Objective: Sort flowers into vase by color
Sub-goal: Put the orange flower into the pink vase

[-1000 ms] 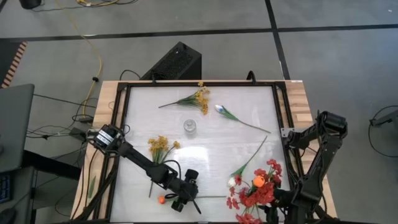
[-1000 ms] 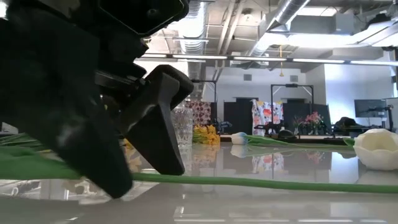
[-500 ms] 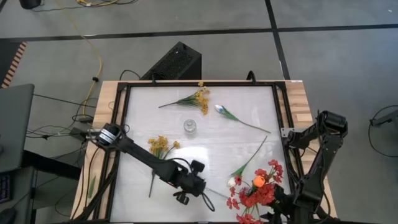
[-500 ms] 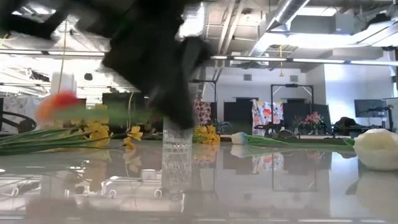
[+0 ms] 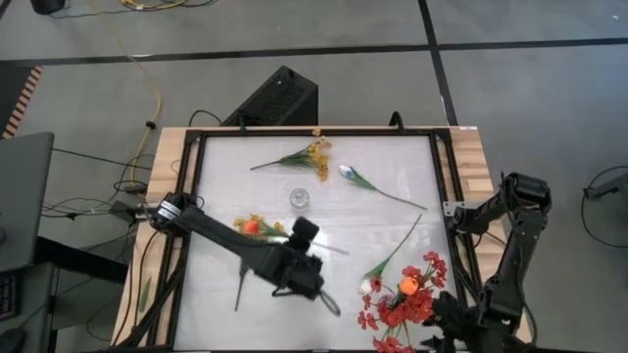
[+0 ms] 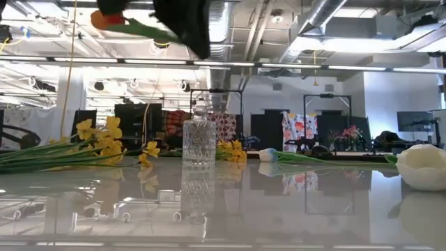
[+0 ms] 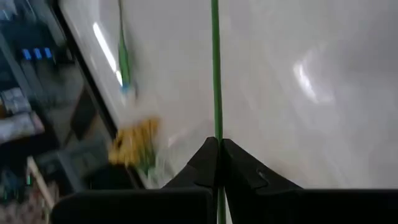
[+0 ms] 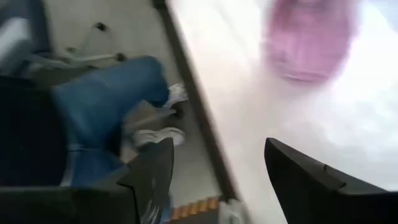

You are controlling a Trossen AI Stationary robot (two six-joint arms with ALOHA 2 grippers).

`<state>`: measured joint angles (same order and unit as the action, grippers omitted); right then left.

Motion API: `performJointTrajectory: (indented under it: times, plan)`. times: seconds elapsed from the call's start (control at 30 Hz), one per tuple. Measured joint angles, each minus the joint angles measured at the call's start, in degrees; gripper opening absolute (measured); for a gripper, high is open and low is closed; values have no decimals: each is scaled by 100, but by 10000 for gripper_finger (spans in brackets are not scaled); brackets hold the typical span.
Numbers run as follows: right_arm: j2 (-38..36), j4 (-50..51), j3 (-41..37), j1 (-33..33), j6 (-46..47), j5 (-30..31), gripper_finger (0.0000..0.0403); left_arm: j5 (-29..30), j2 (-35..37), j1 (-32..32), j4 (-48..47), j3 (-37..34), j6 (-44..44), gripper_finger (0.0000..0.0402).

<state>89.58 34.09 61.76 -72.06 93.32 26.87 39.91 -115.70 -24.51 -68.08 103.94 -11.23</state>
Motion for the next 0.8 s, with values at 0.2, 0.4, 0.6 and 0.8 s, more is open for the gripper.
performJointTrajectory:
  times: [0.2, 0.4, 0.6, 0.8]
  plan:
    - [-614, 2159, 0, -7, 375, 7, 276, -19, 2, 492, -265, -62, -33, 0]
    - [-1493, 4472, 0, 425, 1218, 36, 276, -37, 4, 982, -338, -63, -527, 0]
    - [-2470, 5582, -52, 917, 1197, 220, 276, -327, 120, 1459, -463, -73, -326, 0]
    - [-3670, 5536, -339, 1643, 745, 1603, 276, -537, 179, 1615, -396, -115, -286, 0]
